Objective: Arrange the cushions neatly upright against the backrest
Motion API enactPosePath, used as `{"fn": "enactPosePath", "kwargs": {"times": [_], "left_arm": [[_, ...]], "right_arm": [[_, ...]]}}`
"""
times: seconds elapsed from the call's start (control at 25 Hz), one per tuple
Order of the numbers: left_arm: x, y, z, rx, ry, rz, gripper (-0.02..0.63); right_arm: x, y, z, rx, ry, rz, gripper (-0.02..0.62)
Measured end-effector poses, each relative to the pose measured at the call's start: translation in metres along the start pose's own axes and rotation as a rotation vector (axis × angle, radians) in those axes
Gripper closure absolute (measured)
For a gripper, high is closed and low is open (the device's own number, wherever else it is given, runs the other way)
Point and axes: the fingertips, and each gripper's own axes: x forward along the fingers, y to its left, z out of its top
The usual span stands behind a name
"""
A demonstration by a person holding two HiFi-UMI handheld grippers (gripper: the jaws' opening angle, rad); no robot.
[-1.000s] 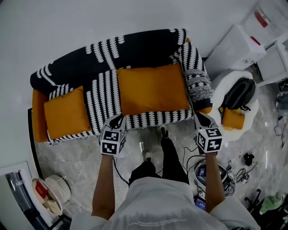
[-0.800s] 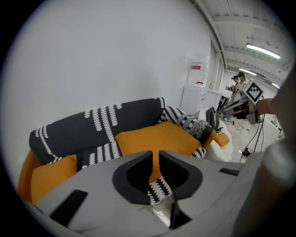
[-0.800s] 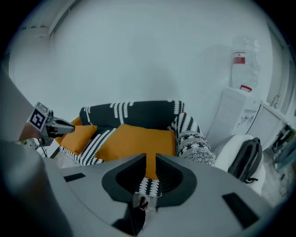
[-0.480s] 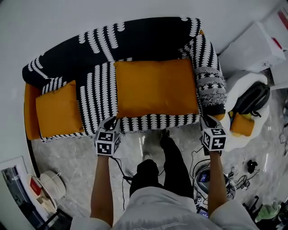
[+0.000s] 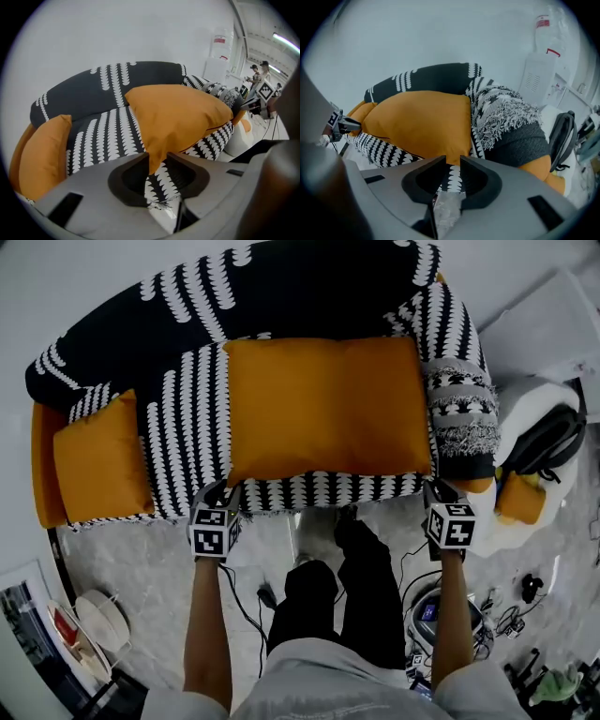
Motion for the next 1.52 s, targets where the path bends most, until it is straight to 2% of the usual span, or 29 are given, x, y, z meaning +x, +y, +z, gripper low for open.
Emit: {"fn": "enactPosePath", "kwargs": {"times": [0.16,0.36,0.52,0.64,0.72,0.88,1.2,1.32,1.52], "left_arm": [[0.031,0.0,-0.009,-0.015,0.03,0.039,0.463],[0.044,0.006,-0.008,0.005,0.014,0.101,0.463],[0.06,0.002,-0.008,-0.014,0.011,0.107,0.466],[0.062,0.004,-0.009,0.006,0.032,0.117,0.482],[0.061,0.004,-0.008,0.014,0.049,0.115,0.508],[0.055,-0.002,-0.004,-0.026,0.094,0.099,0.535],[0.026,-0.003,0.023,-0.1,0.151,0.102,0.563],[0.009,0.001,0.045,-0.165,0.145,0.109,0.568],[-0.006,0.001,0.09,-0.198,0.146,0.141,0.571]], "right_arm": [[0.04,-0.019,-0.016,0.002,0.039,0.0,0.494],[0.059,-0.038,-0.025,-0.039,0.052,-0.074,0.491],[0.081,-0.053,-0.031,-0.031,0.071,-0.068,0.491],[0.087,-0.049,-0.025,-0.042,0.103,-0.066,0.492],[0.088,-0.043,-0.021,-0.062,0.131,-0.058,0.521],[0.081,-0.039,-0.017,-0.091,0.176,-0.039,0.584],[0.047,-0.036,0.029,-0.1,0.21,0.002,0.586],[0.027,-0.035,0.059,-0.089,0.203,0.018,0.586],[0.003,-0.043,0.126,-0.096,0.182,0.053,0.586]]}}
